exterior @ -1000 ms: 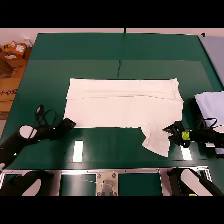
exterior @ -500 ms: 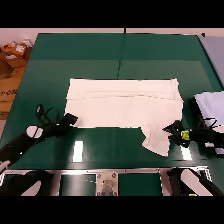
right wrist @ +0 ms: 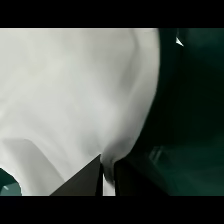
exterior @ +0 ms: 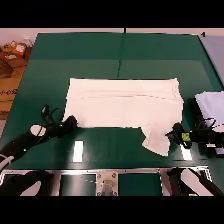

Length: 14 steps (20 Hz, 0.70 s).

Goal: Fold the shirts.

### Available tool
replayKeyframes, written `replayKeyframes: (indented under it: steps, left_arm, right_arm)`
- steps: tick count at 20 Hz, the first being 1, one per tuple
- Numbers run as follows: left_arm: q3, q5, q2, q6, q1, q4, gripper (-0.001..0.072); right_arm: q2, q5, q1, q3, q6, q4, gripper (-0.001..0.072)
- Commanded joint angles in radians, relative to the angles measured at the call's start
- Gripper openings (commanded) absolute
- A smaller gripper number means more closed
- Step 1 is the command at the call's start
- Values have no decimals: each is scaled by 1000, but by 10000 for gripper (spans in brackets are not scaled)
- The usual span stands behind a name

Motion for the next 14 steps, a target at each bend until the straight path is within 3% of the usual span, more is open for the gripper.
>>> replayKeyframes:
  steps: [1,2,3,7,12,14]
  left_arm:
    - [28,-40,-3,84,39,21,19]
    - [44,-50,-3,86,39,43,19]
    - [60,-61,-3,85,39,64,19]
    - [114,-154,-3,85,39,182,19]
    - [303,-519,-3,22,39,542,19]
    - [362,-589,-3,21,39,607,19]
  right_arm:
    - [2,134,-2,42,5,-39,123]
    - [2,164,-2,59,5,-40,94]
    - [2,189,-1,72,5,-41,20]
    - [3,208,-2,78,-3,-63,20]
    - [52,266,-2,146,26,-68,20]
    - [85,309,-1,214,36,-65,20]
